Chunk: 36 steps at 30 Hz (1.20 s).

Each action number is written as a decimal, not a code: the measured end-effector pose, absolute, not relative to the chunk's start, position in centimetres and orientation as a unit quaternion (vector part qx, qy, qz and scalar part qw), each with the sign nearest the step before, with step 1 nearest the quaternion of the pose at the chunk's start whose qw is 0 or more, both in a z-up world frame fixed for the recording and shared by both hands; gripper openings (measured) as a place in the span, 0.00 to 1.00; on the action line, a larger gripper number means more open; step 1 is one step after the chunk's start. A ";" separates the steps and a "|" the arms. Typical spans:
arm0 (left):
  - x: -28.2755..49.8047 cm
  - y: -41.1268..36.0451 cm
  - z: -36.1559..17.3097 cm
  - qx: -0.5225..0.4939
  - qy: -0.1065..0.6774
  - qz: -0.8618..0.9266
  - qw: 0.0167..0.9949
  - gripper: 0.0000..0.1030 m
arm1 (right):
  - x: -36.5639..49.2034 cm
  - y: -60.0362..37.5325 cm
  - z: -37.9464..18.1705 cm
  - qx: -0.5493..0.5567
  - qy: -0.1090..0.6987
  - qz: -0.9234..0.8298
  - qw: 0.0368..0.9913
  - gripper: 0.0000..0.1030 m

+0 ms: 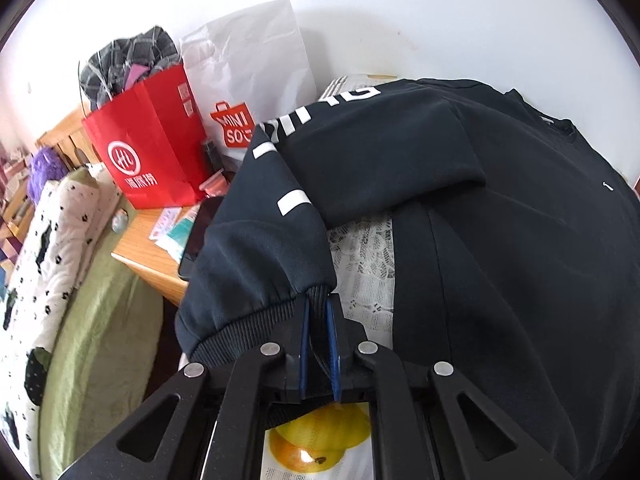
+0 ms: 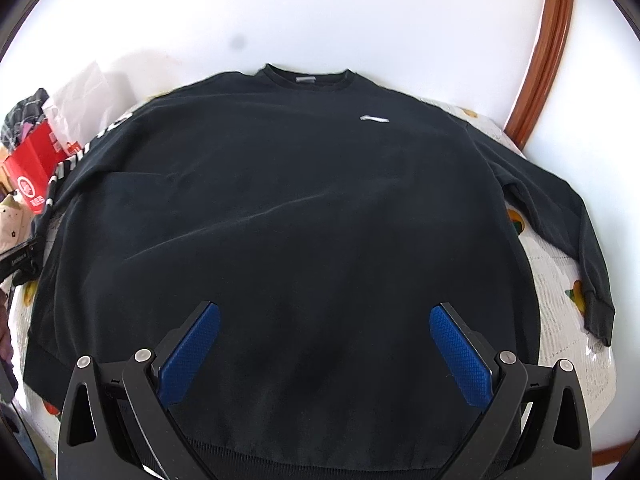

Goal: Fold small clothes
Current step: 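Fold the lettered sleeve across the sweatshirt body with the left tool, then release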

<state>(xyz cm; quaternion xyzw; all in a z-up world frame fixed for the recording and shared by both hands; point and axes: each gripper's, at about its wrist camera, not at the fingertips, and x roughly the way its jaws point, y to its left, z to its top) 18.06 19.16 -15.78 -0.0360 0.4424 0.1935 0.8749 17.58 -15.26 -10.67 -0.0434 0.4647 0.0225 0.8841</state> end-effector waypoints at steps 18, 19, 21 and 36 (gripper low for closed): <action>21.4 4.5 -7.0 -0.050 0.399 0.031 0.915 0.06 | 13.3 -26.0 -7.8 0.062 0.417 0.034 0.906 1.00; 21.8 3.4 -6.7 -0.045 0.398 0.021 0.916 0.06 | 13.1 -26.6 -7.5 0.066 0.414 0.032 0.907 1.00; 22.5 0.8 -6.5 -0.033 0.396 0.005 0.918 0.06 | 12.5 -28.0 -7.2 0.075 0.410 0.027 0.909 1.00; 23.6 -8.3 -9.8 0.001 0.451 -0.070 0.890 0.07 | 10.0 -30.8 -8.7 0.064 0.411 0.045 0.908 0.99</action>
